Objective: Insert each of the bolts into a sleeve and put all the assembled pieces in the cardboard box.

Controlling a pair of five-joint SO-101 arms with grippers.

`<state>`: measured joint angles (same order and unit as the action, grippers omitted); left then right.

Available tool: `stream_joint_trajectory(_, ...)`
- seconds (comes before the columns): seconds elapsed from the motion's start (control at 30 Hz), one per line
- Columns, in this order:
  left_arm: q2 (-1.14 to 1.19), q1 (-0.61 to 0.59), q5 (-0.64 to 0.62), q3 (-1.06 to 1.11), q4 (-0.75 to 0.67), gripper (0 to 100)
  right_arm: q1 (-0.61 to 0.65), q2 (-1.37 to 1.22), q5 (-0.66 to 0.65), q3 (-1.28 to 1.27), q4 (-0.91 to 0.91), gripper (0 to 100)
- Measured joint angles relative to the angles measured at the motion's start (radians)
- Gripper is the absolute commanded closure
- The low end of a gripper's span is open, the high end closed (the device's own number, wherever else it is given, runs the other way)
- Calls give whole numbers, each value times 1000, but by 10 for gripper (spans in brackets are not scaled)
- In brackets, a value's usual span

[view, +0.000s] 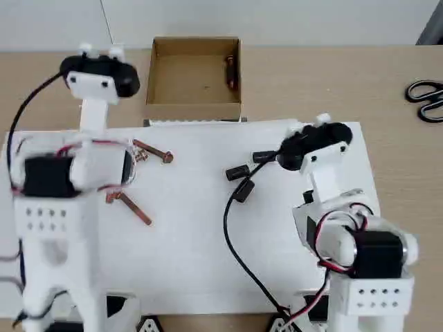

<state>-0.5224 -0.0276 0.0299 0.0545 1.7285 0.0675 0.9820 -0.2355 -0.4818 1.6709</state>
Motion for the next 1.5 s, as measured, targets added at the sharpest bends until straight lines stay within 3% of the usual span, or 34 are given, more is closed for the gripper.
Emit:
stream_joint_trajectory(0.23,-365,0,0,440,-222,995,37,6,210,-132,-138,996)
stream_joint_trajectory(0.47,-749,0,-14,876,-479,995,184,6,331,-273,-298,996)
stream_joint_trajectory(0.83,-1263,0,-301,1306,-605,995,394,6,350,-470,-611,996)
stream_joint_trajectory(1.07,-1277,-2,-430,1373,-640,995,496,6,350,-612,-833,996)
stream_joint_trajectory(1.37,-1283,-2,-474,1619,-950,995,621,5,336,-830,-1185,996)
stream_joint_trajectory(1.5,-1283,32,-575,1631,-1034,995,658,5,288,-916,-1335,996)
